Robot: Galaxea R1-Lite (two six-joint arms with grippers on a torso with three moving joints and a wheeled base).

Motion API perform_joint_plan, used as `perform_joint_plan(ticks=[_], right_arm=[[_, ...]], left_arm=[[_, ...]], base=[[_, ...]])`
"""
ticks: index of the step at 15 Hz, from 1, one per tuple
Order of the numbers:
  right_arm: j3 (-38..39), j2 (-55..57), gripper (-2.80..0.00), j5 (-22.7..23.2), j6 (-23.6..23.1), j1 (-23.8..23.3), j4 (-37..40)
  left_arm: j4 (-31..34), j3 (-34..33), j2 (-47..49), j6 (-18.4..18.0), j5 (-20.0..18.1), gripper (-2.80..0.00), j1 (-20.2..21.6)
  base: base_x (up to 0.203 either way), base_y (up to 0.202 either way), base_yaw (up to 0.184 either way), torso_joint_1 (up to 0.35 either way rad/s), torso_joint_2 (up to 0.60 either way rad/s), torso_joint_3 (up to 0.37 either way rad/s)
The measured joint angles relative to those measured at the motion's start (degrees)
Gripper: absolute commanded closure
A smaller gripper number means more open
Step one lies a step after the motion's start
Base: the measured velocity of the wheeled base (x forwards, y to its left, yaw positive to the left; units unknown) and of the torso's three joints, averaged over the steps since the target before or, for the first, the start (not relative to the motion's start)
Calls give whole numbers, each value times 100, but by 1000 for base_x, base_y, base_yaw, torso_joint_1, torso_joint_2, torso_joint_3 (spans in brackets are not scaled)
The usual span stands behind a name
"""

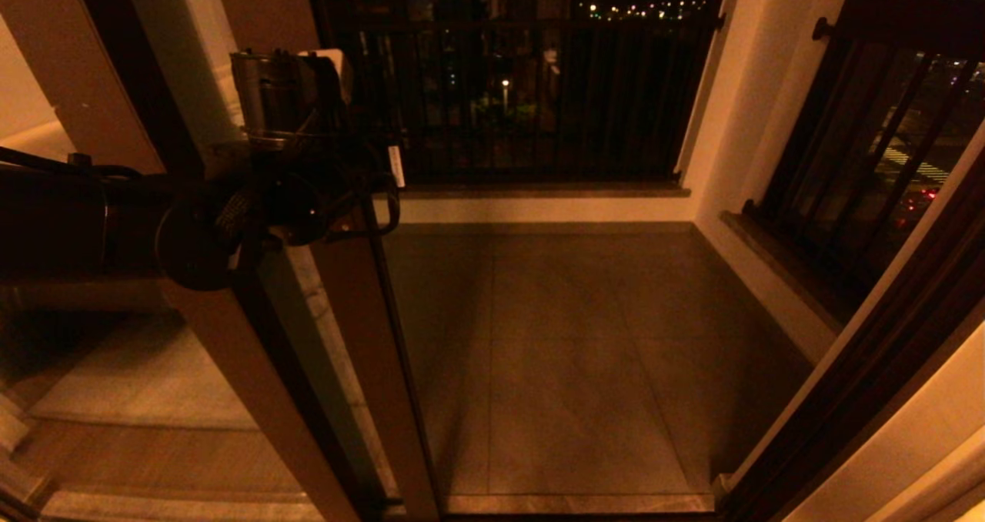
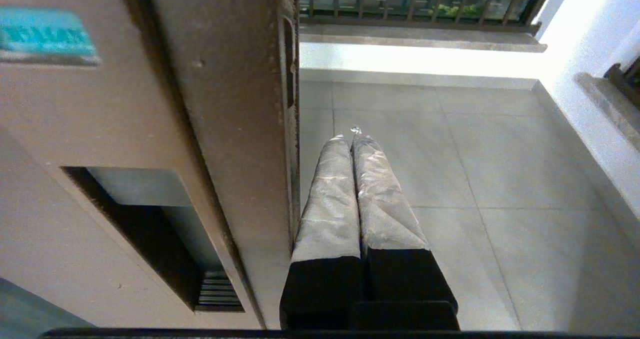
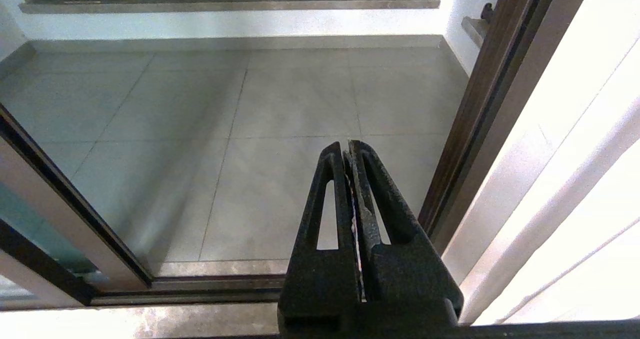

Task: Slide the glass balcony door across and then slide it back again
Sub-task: Open the slid door

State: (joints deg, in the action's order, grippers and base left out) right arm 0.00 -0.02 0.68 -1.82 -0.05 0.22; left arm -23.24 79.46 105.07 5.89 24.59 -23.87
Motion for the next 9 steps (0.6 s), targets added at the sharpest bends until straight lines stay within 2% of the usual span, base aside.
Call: perform_joint_plan(ticks=[9], right_arm=[[0,0,0,0,0,0,2]], left_arm=[[-2,-154,-88,4,18,0,96]], base=[[0,0,0,0,0,0]])
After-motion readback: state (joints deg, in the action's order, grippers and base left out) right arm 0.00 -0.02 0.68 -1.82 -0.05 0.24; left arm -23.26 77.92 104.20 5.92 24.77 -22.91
